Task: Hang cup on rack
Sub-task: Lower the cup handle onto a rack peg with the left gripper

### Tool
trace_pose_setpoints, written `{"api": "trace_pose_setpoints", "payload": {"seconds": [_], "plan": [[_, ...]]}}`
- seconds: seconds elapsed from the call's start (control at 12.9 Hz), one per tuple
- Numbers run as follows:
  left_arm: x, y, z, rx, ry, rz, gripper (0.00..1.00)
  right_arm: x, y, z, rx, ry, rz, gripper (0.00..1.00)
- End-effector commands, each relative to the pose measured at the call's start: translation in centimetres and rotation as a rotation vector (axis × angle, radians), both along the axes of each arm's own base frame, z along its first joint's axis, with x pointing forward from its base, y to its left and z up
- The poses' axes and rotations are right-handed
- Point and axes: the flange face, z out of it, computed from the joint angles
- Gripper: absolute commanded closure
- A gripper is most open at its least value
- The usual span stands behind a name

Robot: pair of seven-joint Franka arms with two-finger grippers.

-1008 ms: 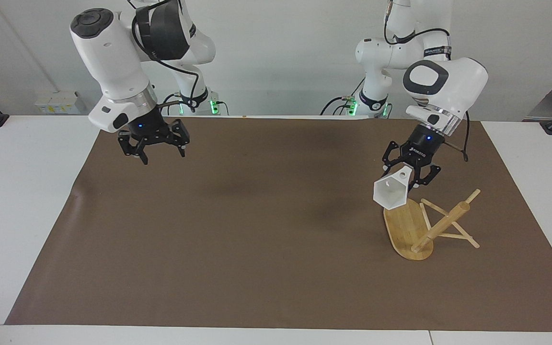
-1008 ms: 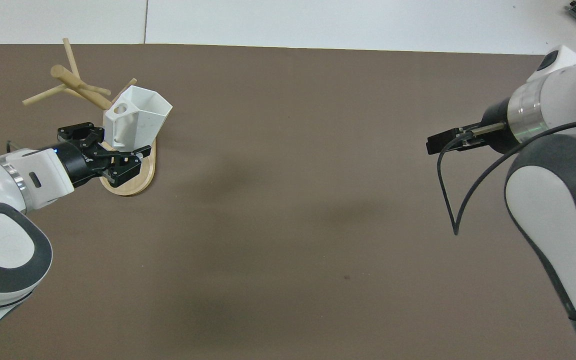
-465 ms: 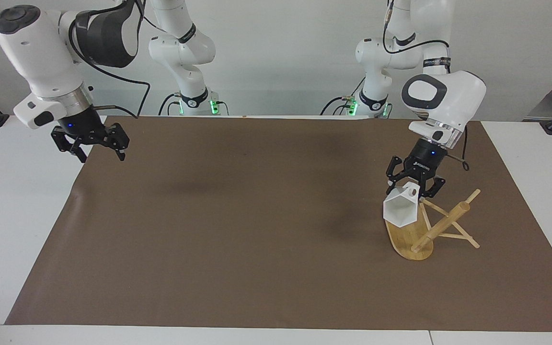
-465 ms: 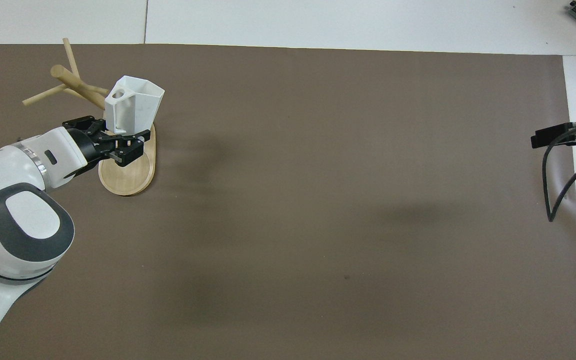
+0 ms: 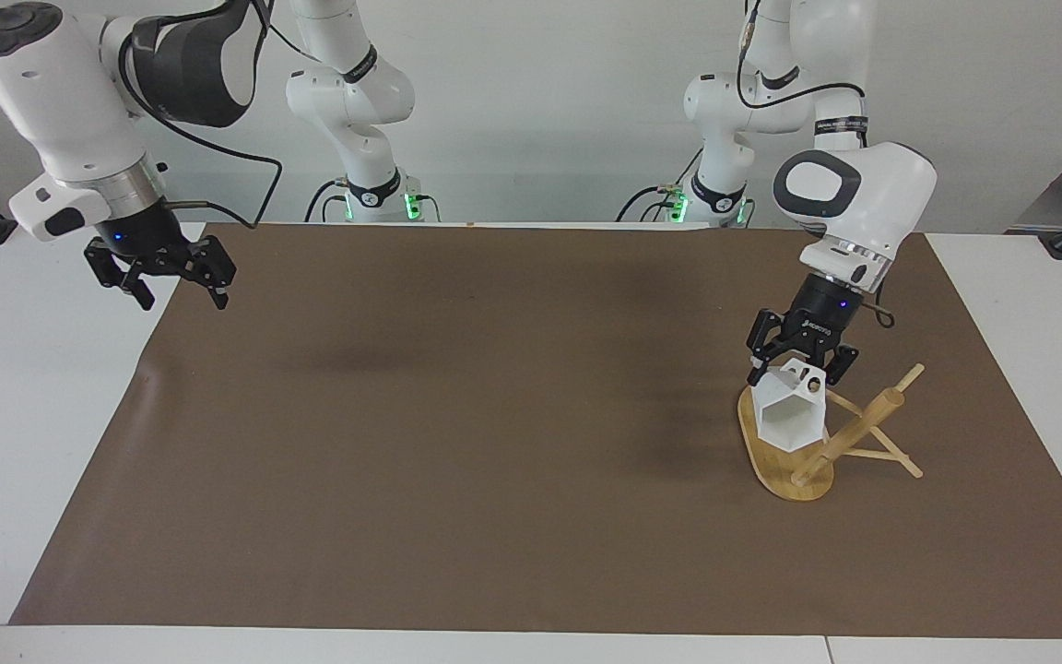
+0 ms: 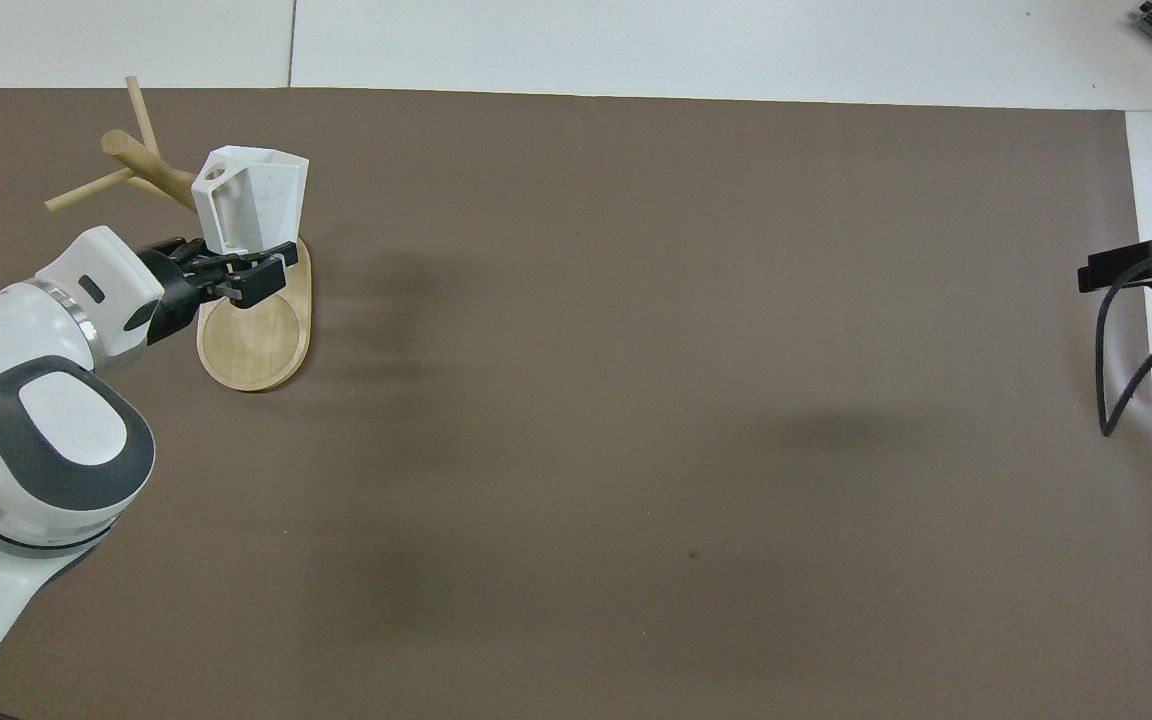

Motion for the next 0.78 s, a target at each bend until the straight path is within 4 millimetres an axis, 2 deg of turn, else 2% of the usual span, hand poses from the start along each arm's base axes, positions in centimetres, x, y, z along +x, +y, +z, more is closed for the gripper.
{"api": "trace_pose_setpoints", "payload": {"seconds": [0.0,0.16,0.23,0.62,0.7], "plan": [[1.0,0.0,0.2,-0.033,0.005,0.066,1.0,-0.7,0.1,1.3,0.003,0.011,-0.03,0.0],[1.0,-0.2,0.2,-0.075,0.035,0.116,1.0,-1.1,0.0,2.8,0.005,0.025,-0.033,0.0],[1.0,-0.3,0.2,-0.105,0.056,0.153,1.0,-1.3,0.1,2.9,0.007,0.034,-0.033,0.0],[1.2,-0.4,0.2,-0.135,0.083,0.175,1.0,-2.6,0.9,1.3,0.019,0.075,-0.04,0.0],[1.3,-0.4,0.3,-0.146,0.092,0.18,1.0,-2.7,0.7,1.5,0.019,0.069,-0.041,0.0]]}}
